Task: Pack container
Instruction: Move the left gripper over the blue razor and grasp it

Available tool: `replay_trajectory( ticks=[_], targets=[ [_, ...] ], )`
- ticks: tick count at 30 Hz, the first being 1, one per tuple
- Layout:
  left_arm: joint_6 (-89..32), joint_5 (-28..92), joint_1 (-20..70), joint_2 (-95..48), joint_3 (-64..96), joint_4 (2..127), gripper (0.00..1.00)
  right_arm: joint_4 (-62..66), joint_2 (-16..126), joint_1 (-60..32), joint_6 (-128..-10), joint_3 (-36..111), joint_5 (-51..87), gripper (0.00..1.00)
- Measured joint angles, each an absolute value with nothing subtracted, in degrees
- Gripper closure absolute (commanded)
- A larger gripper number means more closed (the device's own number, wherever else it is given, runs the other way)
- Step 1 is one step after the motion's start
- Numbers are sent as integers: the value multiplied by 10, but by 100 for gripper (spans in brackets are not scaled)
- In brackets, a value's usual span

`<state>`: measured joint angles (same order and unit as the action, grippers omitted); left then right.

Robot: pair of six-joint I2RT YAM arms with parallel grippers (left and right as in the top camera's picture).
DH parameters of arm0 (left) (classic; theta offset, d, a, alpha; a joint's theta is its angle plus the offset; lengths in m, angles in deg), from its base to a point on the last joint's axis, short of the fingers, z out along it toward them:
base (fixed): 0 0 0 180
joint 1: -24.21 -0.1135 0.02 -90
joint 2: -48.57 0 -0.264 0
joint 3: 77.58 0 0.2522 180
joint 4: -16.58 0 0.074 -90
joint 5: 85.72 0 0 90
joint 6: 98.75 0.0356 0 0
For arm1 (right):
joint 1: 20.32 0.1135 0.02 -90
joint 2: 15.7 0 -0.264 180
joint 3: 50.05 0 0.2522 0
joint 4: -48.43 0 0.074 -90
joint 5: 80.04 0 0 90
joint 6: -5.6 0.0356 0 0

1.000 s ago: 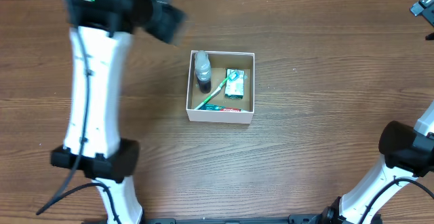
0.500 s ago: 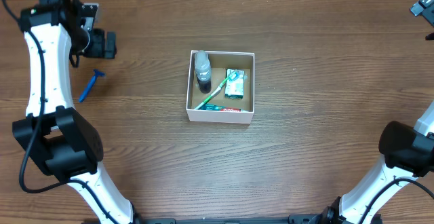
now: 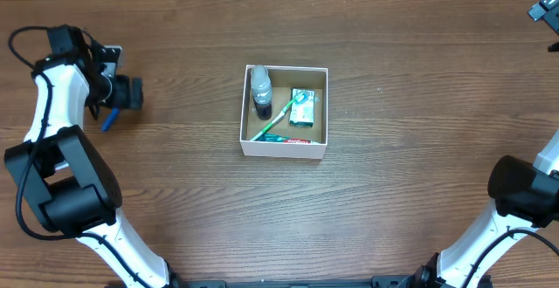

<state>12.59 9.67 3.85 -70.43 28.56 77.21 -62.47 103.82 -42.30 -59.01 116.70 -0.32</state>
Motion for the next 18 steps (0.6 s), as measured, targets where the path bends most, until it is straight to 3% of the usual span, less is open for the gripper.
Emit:
replay_trajectory(
  ticks=[14,16,18],
  targets=[
    [162,110,39,-732,235,680,4,-624,1038,-423,-590,1167,-3,0],
    [164,112,39,-751,236,679,7,-624,1038,-423,-590,1167,-3,0],
    [166,115,39,-753,237,672,17,-624,1038,-423,-590,1167,-3,0]
  ],
)
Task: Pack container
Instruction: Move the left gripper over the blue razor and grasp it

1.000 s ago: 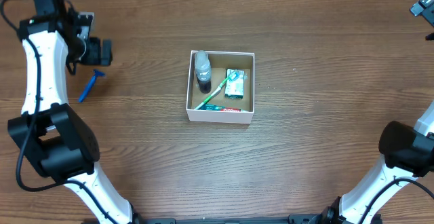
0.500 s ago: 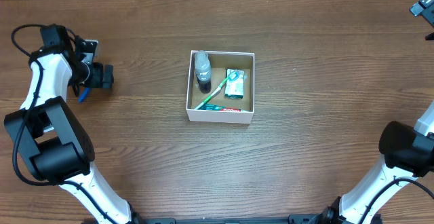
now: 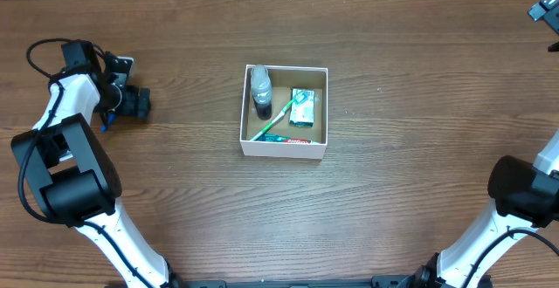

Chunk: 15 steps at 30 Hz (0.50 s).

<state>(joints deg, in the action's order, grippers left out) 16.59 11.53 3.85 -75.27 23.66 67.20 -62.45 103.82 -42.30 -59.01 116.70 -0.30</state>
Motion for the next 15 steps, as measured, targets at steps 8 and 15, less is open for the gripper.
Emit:
replay_trajectory(
  ticks=[8,15],
  targets=[
    [154,158,39,-753,237,680,61,-624,1038,-423,-590,1167,-3,0],
    [91,208,39,-753,237,715,94,-624,1038,-423,-590,1167,-3,0]
  ],
)
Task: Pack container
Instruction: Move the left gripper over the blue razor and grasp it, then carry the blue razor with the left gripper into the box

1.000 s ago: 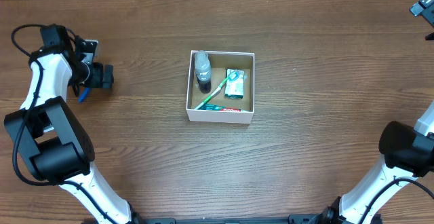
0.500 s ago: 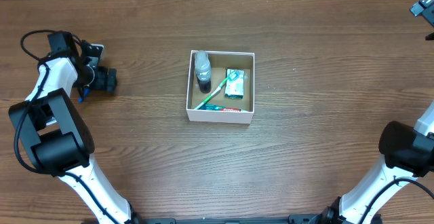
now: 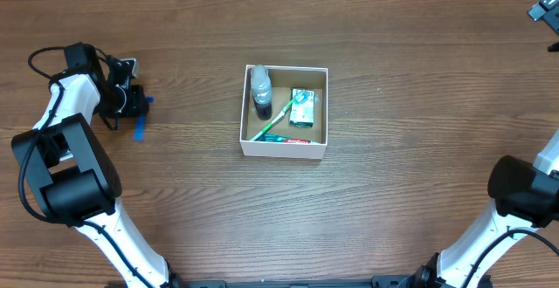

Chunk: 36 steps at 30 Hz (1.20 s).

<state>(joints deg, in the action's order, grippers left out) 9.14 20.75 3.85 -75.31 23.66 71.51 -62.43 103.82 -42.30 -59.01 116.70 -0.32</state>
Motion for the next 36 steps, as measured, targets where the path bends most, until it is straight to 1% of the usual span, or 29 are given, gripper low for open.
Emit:
replay_trajectory(
  ticks=[1,5,11,13,15,21,24,28,30,33,36],
  targets=[
    [83,212,39,-753,237,723,96,-624,1038,-423,-590,1167,-3,0],
    [59,228,39,-753,237,740,96,-624,1038,-423,-590,1167,-3,0],
    [48,294,48,-761,253,790,96,-624,1038,-423,-590,1167,-3,0],
    [47,314,62,-771,292,828,96,-625,1038,-423,-590,1167,-3,0],
    [47,325,79,-779,358,891,96,-625,1038,-423,-590,1167,-3,0],
    [61,349,151,-782,623,1072,96,-624,1038,-423,-590,1167,-3,0],
    [103,356,206,-780,784,1174,96,-624,1038,-423,-590,1167,-3,0],
    [170,346,294,-776,906,1264,96,-624,1038,-423,-590,1167,-3,0],
    [198,310,359,-774,926,1268,96,-625,1038,-423,-590,1167,-3,0],
    [228,251,440,-775,911,1269,96,-625,1038,-423,-590,1167,-3,0],
    [255,204,493,-773,869,1268,96,-624,1038,-423,-590,1167,-3,0]
  ],
)
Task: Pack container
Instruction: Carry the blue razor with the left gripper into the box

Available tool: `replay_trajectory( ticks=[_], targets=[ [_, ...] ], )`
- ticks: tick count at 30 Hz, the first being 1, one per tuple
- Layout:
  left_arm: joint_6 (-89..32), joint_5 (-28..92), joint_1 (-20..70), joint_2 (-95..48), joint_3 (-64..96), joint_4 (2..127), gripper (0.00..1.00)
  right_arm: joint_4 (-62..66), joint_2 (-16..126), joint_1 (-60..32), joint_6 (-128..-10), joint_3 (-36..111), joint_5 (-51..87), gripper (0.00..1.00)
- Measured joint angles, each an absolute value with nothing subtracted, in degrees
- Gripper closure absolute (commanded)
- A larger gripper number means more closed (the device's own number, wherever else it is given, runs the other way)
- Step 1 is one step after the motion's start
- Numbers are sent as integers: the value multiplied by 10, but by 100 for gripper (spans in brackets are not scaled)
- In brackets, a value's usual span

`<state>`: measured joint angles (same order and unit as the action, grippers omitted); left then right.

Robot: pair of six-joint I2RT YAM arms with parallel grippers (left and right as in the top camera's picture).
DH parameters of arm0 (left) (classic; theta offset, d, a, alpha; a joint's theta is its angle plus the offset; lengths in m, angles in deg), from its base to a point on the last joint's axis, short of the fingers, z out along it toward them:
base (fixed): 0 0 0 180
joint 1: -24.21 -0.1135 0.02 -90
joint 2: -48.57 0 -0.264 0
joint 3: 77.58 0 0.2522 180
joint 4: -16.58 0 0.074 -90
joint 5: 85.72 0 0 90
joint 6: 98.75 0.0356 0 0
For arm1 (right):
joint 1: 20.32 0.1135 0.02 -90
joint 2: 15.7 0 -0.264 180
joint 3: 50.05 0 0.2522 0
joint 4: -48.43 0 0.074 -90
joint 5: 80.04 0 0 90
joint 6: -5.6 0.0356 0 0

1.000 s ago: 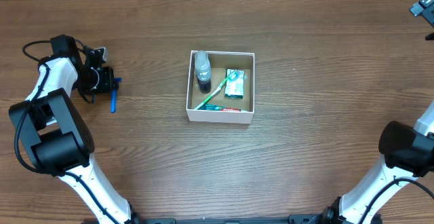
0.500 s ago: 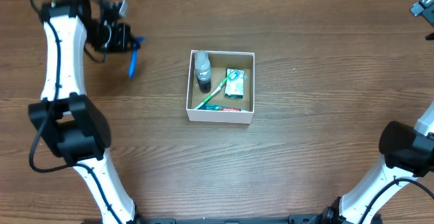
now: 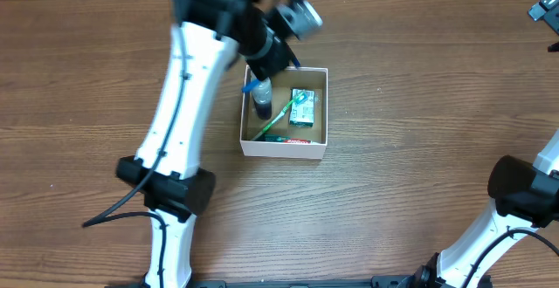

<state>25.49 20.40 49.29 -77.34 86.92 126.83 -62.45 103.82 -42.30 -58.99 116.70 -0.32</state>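
Note:
A white open box (image 3: 316,148) stands mid-table. Inside it are a clear bottle with a dark base (image 3: 261,92), a green toothbrush (image 3: 281,113), a small green carton (image 3: 303,106) and a tube (image 3: 286,139) along the near wall. My left arm reaches across from the left. Its gripper (image 3: 271,58) hangs over the box's far left corner, shut on a thin blue stick-shaped item (image 3: 250,86) whose ends poke out on both sides. Only a dark part of my right gripper (image 3: 545,11) shows at the far right edge, its fingers hidden.
The left arm's white links (image 3: 188,105) stretch over the table left of the box, with its base (image 3: 166,196) in front. The right arm's base (image 3: 517,188) sits at the right near side. Bare wood surrounds the box.
My left gripper was at the far left of the table with the blue item sticking out of it. Now it is over the box's far left corner, still gripping the item.
The left gripper was at the table's far left beside a blue item lying on the wood. It then stood closer over it, then had the item in its fingers. Now the item hangs over the box. The box's contents have stayed the same.

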Motion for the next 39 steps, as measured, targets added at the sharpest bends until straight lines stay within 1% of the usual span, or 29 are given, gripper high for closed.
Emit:
replay_trajectory(
  ticks=[5,9,13,19,26,27,29,31,34,36,37,39],
  targets=[
    [311,163,548,-773,757,1251,96,-624,1038,-423,-590,1167,-3,0],
    [349,149,546,-773,636,1192,96,-624,1038,-423,-590,1167,-3,0],
    [379,145,545,-774,555,1142,96,-625,1038,-423,-590,1167,-3,0],
    [410,145,550,-773,479,1050,96,-624,1038,-423,-590,1167,-3,0],
    [425,152,564,-773,442,968,96,-624,1038,-423,-590,1167,-3,0],
    [424,155,564,-774,440,959,94,-624,1038,-423,-590,1167,-3,0],
    [422,160,564,-774,437,942,67,-624,1038,-423,-590,1167,-3,0],
    [416,163,564,-773,437,931,58,-625,1038,-423,-590,1167,-3,0],
    [409,163,564,-773,437,929,50,-624,1038,-423,-590,1167,-3,0],
    [407,165,564,-774,437,929,38,-624,1038,-423,-590,1167,-3,0],
    [405,165,564,-773,437,928,33,-625,1038,-423,-590,1167,-3,0],
    [398,165,564,-773,437,929,27,-625,1038,-423,-590,1167,-3,0]
  ],
)
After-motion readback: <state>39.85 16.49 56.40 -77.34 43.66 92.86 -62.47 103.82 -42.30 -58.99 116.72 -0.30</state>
